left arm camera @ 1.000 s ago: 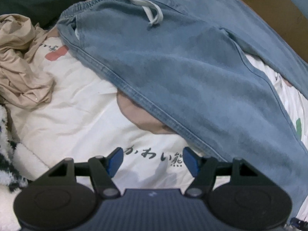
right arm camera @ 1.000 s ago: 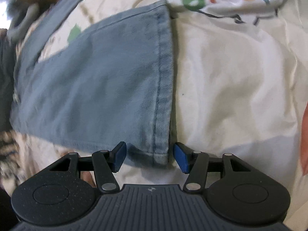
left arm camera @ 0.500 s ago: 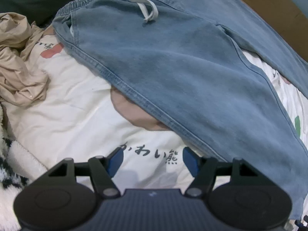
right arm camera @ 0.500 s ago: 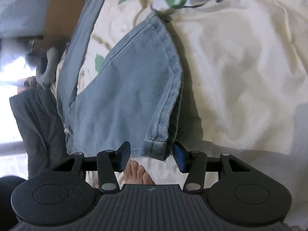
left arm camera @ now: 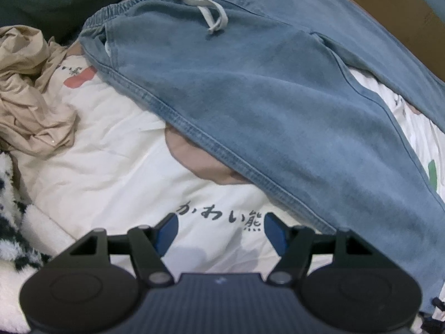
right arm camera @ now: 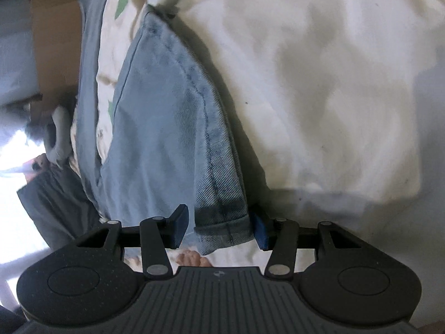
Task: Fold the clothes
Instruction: 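Move the right gripper to the jeans leg hem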
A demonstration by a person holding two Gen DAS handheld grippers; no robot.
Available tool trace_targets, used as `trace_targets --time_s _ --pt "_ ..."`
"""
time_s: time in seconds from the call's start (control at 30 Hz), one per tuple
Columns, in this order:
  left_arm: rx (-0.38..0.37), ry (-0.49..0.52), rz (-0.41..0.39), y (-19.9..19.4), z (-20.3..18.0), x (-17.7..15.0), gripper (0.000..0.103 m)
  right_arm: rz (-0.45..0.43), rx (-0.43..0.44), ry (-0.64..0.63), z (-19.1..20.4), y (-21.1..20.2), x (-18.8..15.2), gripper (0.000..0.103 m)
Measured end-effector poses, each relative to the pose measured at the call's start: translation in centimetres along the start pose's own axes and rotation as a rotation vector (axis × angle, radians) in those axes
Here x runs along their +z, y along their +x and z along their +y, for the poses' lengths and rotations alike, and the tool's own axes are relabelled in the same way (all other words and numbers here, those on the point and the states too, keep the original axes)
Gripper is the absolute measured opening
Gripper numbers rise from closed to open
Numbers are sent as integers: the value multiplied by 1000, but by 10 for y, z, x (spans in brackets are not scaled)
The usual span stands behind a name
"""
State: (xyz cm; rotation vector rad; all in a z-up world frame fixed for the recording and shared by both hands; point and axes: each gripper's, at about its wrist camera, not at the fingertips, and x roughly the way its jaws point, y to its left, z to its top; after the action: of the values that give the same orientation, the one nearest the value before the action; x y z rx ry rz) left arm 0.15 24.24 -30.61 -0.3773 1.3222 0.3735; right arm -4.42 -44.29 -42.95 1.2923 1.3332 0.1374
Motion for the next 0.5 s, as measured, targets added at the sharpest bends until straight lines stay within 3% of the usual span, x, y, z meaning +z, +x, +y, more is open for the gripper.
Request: trace_targets --time_s 0.5 --pt "1 -5 -4 -3 0 0 71 -2 184 6 7 -41 -1 51"
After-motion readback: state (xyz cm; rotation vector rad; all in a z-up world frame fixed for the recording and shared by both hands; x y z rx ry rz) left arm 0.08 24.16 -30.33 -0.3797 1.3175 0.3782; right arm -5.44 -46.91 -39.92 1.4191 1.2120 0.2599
